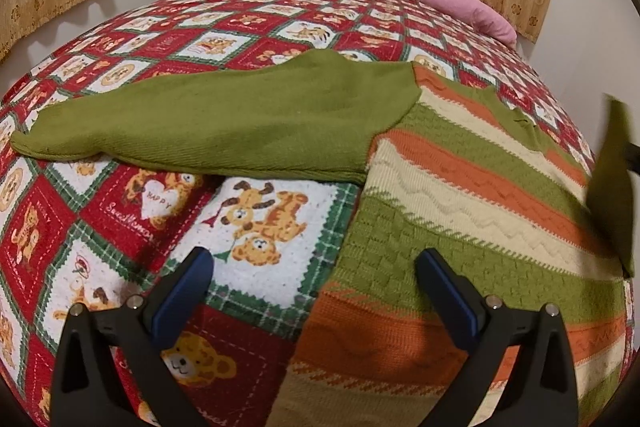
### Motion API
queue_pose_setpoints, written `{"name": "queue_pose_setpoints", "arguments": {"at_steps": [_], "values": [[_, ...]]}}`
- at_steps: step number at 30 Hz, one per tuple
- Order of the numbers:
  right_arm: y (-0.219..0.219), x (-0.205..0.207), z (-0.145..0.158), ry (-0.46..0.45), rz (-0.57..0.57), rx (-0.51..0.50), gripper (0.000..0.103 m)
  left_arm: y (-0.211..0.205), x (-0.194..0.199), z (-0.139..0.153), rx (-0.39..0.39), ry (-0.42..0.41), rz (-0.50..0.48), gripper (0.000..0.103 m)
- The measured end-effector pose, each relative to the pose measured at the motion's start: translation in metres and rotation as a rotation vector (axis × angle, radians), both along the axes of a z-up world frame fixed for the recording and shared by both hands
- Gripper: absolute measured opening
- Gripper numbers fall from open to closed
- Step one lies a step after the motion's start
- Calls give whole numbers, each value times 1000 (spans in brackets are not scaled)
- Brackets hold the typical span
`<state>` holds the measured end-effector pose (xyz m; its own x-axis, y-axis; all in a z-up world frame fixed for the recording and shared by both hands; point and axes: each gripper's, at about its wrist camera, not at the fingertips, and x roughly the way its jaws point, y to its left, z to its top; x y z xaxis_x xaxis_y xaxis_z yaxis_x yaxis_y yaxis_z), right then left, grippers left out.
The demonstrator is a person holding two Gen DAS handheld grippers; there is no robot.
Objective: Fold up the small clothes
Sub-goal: 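Lay the sleeve flat on the sweater body and open the right tool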
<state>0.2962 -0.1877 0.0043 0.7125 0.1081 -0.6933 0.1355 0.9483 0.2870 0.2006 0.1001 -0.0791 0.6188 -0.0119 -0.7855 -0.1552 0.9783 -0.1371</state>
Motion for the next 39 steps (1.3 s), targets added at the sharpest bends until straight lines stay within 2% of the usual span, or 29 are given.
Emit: {"name": "queue_pose_setpoints", "arguments": {"at_steps": [6, 10, 13, 18, 21, 23, 26, 29, 33, 36, 39], "values": [[91, 29, -42, 63, 148, -11, 6, 3, -1, 0, -23, -9, 1, 103], [125, 43, -63, 94, 207, -10, 6, 5, 0, 1, -38, -14, 2, 103], [136, 53, -73, 111, 228, 10, 6, 6, 1, 1, -42, -14, 2, 103], [139, 61, -88, 124, 279, 107, 10, 6, 0, 0, -48, -17, 2, 103], [138, 62, -88, 134, 361, 228, 22, 6, 1, 0, -47, -16, 2, 103], [141, 57, -82, 153, 401, 254, 26, 6, 1, 0, -47, -16, 2, 103], [135, 36, -57, 45, 416, 175, 26, 6, 1, 0, -48, -17, 2, 103], [103, 13, -38, -38, 322, 86, 26, 6, 1, 0, -46, -16, 2, 103], [42, -7, -41, -9, 134, -112, 26, 6, 1, 0, -47, -16, 2, 103], [-1, -19, -48, 29, 31, -190, 26, 6, 2, 0, -43, -14, 2, 103], [-34, -23, -58, 78, -16, -240, 26, 5, 1, 0, -38, -13, 2, 103]]}}
